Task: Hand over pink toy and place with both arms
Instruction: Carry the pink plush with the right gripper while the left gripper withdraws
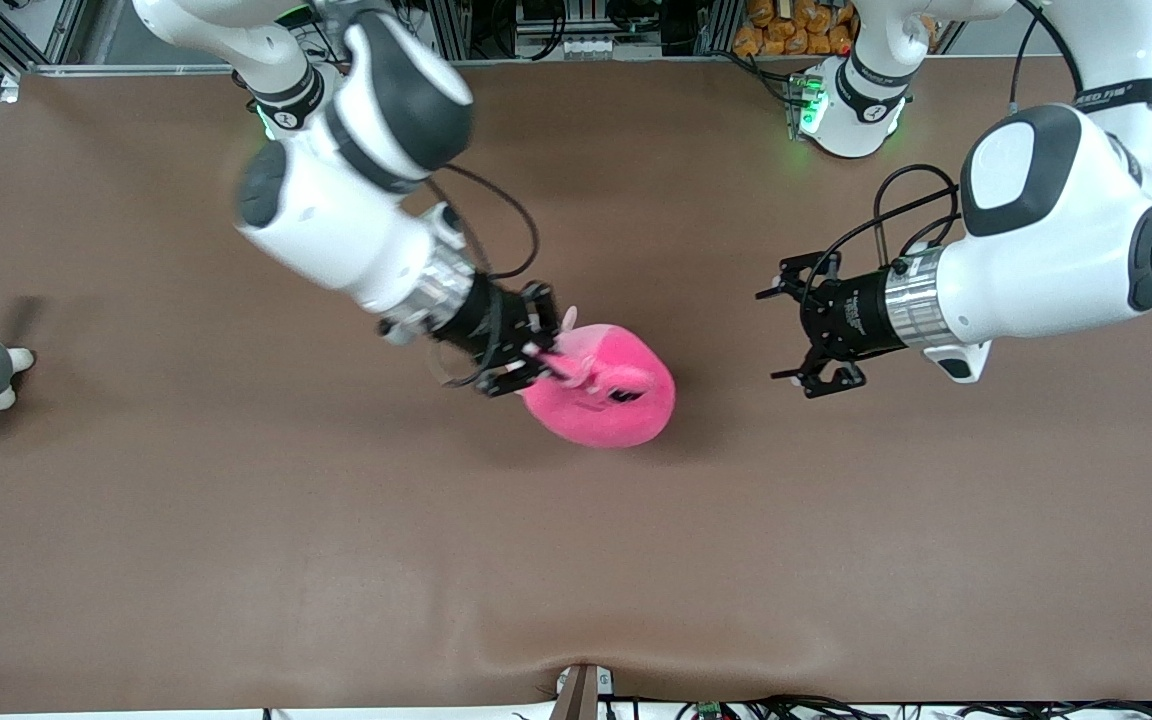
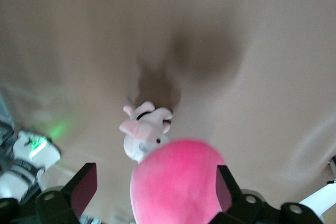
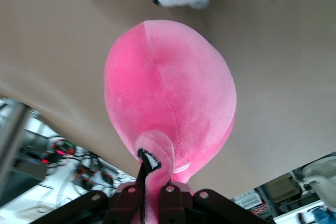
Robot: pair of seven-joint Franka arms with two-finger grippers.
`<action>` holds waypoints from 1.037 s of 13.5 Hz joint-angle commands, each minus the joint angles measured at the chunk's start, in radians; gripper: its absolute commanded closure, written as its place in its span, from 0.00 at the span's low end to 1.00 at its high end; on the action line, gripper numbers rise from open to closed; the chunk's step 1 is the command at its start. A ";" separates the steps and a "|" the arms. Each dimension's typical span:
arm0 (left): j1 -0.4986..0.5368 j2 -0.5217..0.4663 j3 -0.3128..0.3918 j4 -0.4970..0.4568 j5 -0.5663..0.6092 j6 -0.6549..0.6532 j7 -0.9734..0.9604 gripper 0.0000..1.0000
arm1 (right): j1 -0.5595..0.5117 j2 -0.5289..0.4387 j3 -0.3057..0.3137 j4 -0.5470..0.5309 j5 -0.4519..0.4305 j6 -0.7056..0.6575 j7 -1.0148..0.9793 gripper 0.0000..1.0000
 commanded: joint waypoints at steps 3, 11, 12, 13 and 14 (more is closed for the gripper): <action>0.001 -0.039 0.005 0.055 0.146 -0.026 0.311 0.00 | -0.234 -0.016 0.020 0.030 -0.001 -0.119 -0.160 1.00; 0.092 -0.160 0.008 0.055 0.430 -0.225 1.005 0.00 | -0.607 0.013 0.020 -0.033 0.034 -0.399 -0.682 1.00; 0.118 -0.169 0.010 0.055 0.442 -0.237 1.087 0.00 | -0.661 0.021 0.019 -0.053 0.091 -0.453 -0.742 1.00; 0.148 -0.190 0.008 0.055 0.454 -0.247 1.179 0.00 | -0.714 0.029 0.019 -0.070 0.122 -0.481 -0.797 1.00; 0.181 -0.207 0.008 0.050 0.465 -0.259 1.271 0.00 | -0.762 0.039 0.019 -0.093 0.125 -0.501 -0.869 1.00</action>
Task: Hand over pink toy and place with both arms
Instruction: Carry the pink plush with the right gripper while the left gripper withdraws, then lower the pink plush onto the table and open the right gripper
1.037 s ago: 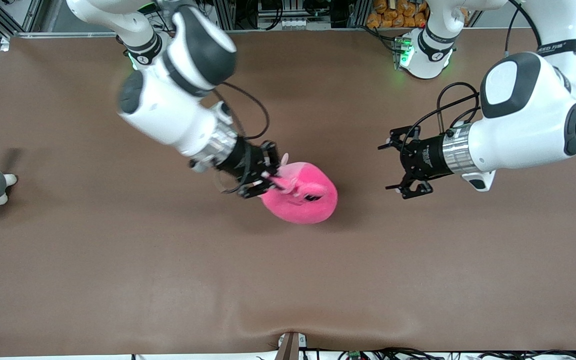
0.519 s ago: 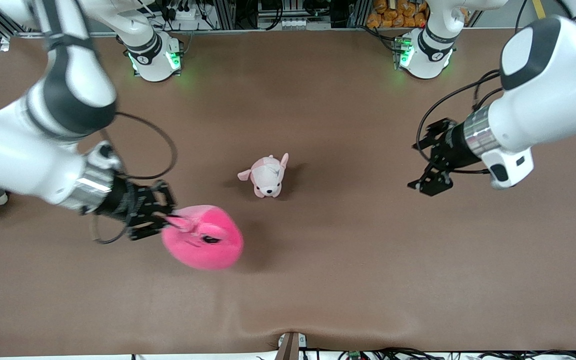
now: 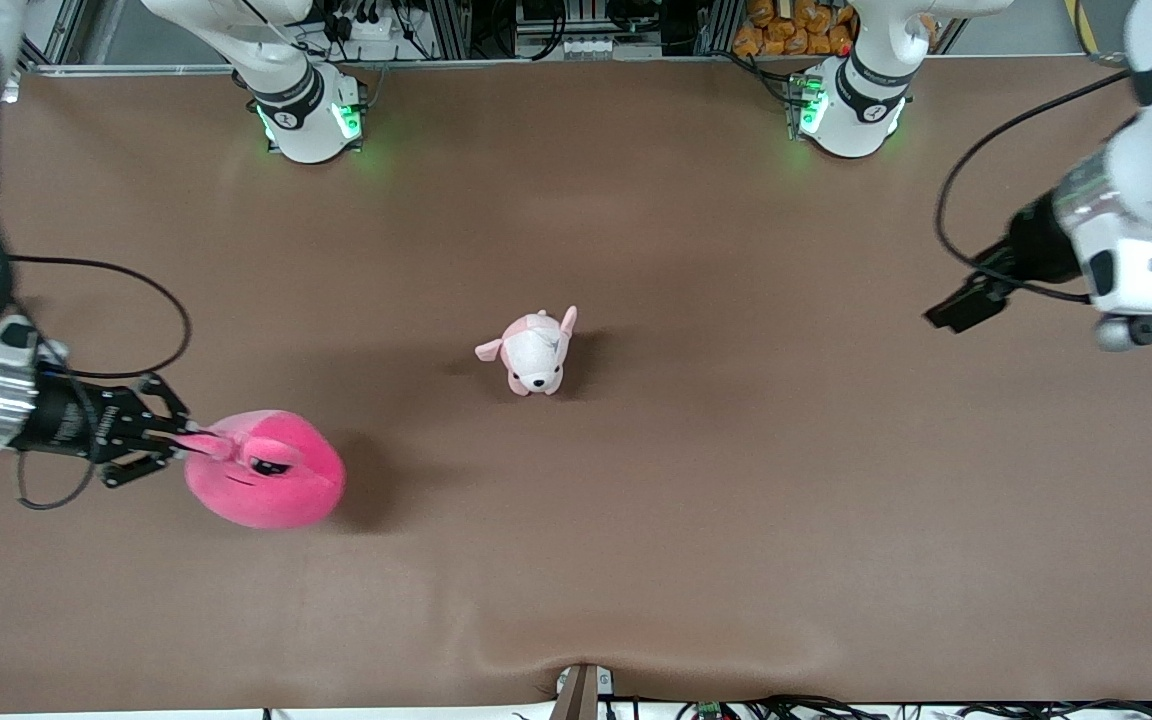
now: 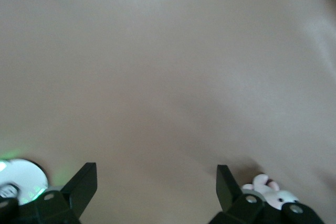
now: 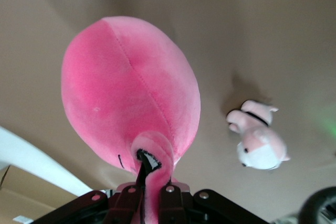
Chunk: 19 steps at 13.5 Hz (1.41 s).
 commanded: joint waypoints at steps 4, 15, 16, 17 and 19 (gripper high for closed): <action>0.157 -0.089 -0.008 -0.016 0.037 -0.045 0.496 0.00 | -0.199 0.033 0.022 -0.135 0.051 -0.054 -0.416 1.00; 0.151 -0.203 -0.023 -0.166 0.037 0.039 0.549 0.00 | -0.308 0.096 0.025 -0.093 -0.019 -0.146 -0.737 0.00; 0.151 -0.199 -0.023 -0.159 0.037 0.038 0.563 0.00 | -0.300 0.093 0.028 -0.035 -0.023 -0.175 -0.730 0.00; 0.155 -0.199 -0.021 -0.159 0.037 0.036 0.592 0.00 | -0.267 0.093 0.026 0.043 -0.061 -0.226 -0.726 0.00; 0.159 -0.203 -0.017 -0.159 0.035 0.030 0.641 0.00 | -0.179 0.092 0.028 0.189 -0.208 -0.312 -0.729 0.00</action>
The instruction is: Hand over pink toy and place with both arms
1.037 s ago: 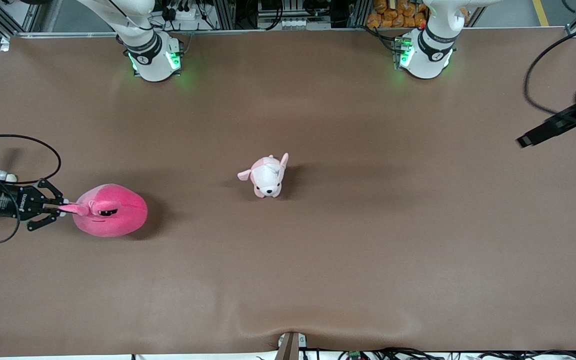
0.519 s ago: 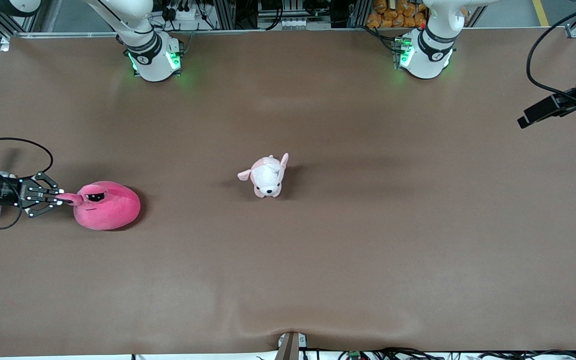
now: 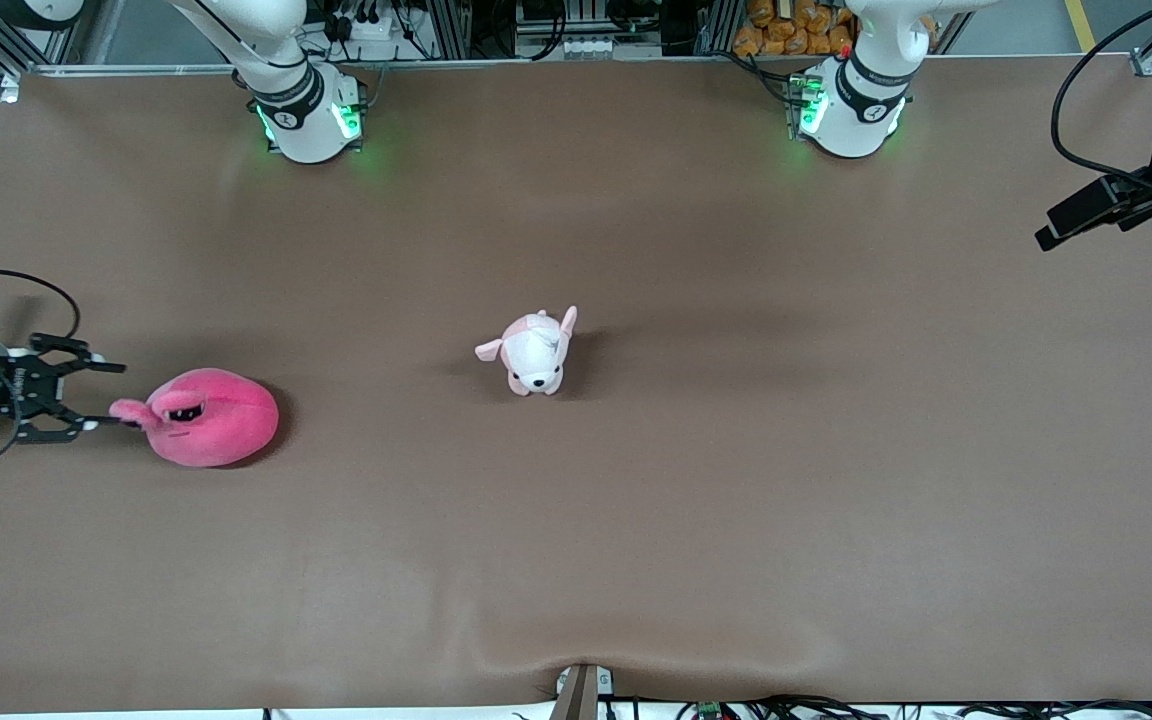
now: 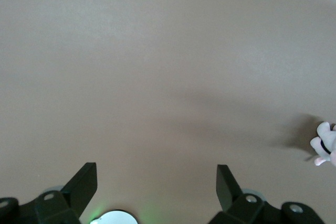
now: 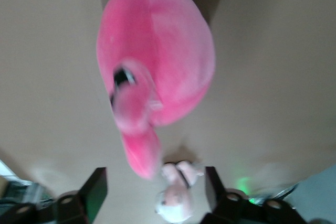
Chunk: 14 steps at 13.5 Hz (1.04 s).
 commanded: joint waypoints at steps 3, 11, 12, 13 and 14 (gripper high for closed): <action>0.002 -0.002 0.003 0.013 0.022 -0.016 0.051 0.00 | 0.177 -0.033 -0.004 0.268 -0.173 -0.170 0.003 0.00; 0.002 -0.012 0.006 0.028 0.023 -0.043 0.071 0.00 | 0.383 -0.296 0.002 0.302 -0.321 -0.329 -0.095 0.00; 0.002 -0.014 0.006 0.028 0.023 -0.052 0.072 0.00 | 0.386 -0.314 -0.001 0.302 -0.325 -0.354 -0.165 0.00; -0.001 -0.023 0.006 0.028 0.023 -0.063 0.069 0.00 | 0.385 -0.358 -0.001 0.296 -0.346 -0.397 -0.308 0.00; -0.004 -0.037 0.009 0.018 0.022 -0.077 0.077 0.00 | 0.391 -0.394 -0.001 0.278 -0.407 -0.418 -0.459 0.00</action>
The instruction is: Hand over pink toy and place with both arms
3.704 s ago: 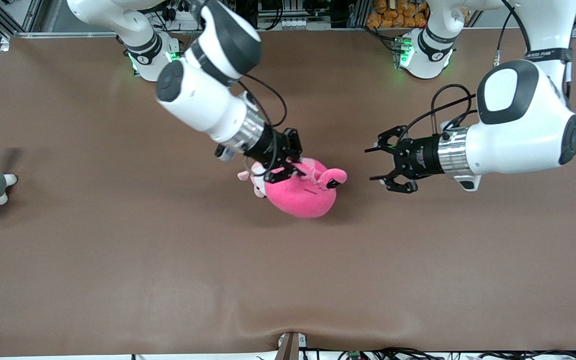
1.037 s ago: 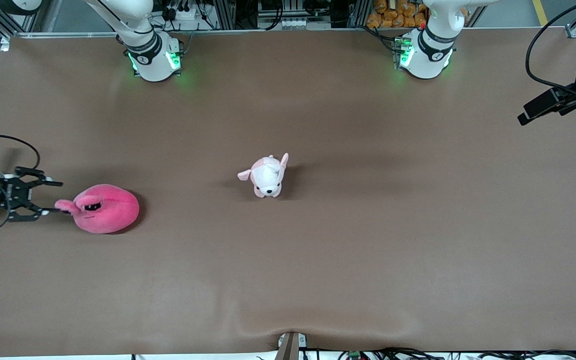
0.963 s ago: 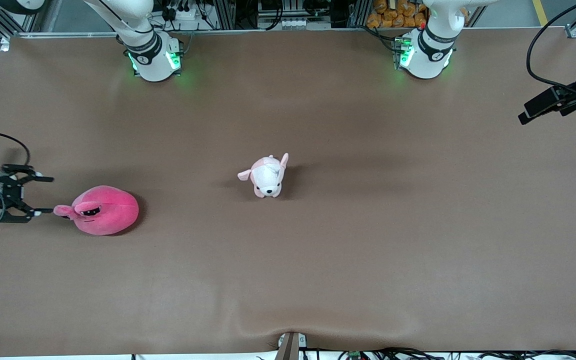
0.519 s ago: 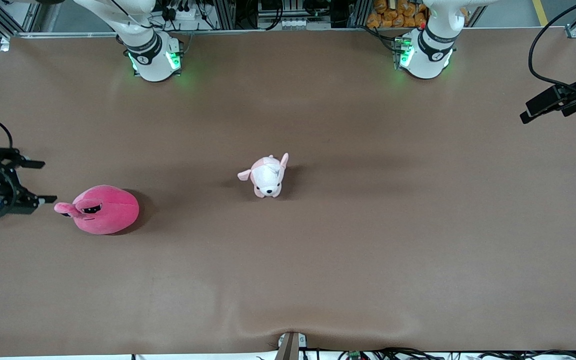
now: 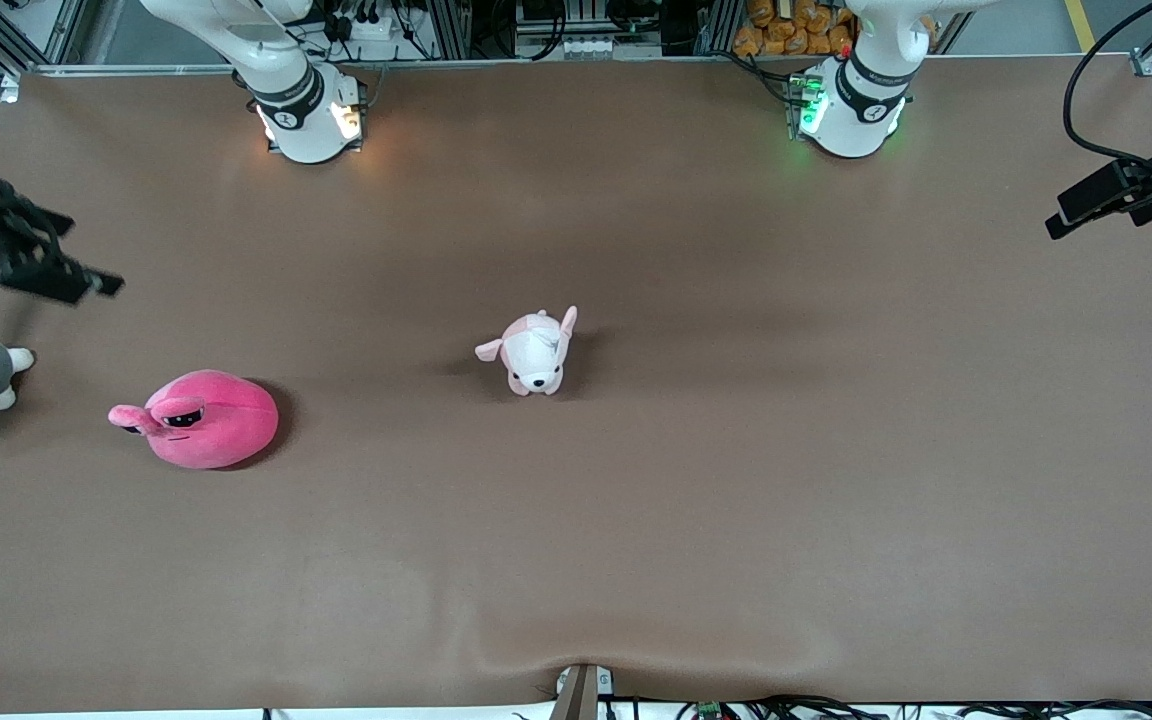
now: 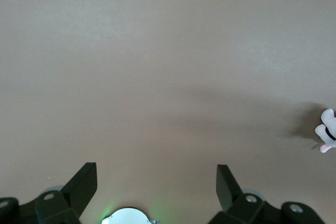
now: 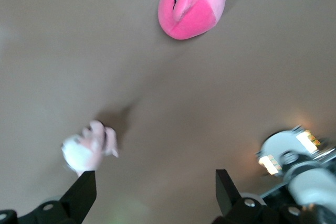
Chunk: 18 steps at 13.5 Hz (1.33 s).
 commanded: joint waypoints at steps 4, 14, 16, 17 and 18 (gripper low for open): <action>-0.098 -0.073 0.059 -0.054 0.023 -0.051 0.015 0.00 | 0.039 -0.179 -0.004 -0.226 -0.209 0.056 -0.403 0.00; -0.151 -0.102 0.069 -0.065 0.107 -0.049 0.024 0.00 | 0.042 -0.384 -0.007 -0.524 -0.229 0.255 -0.654 0.00; -0.151 -0.102 0.070 -0.060 0.093 -0.046 0.024 0.00 | 0.044 -0.380 -0.007 -0.515 -0.257 0.265 -0.711 0.00; -0.151 -0.102 0.072 -0.059 0.081 -0.046 0.024 0.00 | 0.044 -0.377 -0.007 -0.498 -0.260 0.265 -0.711 0.00; -0.151 -0.103 0.072 -0.056 0.078 -0.048 0.024 0.00 | 0.042 -0.371 -0.007 -0.486 -0.261 0.265 -0.713 0.00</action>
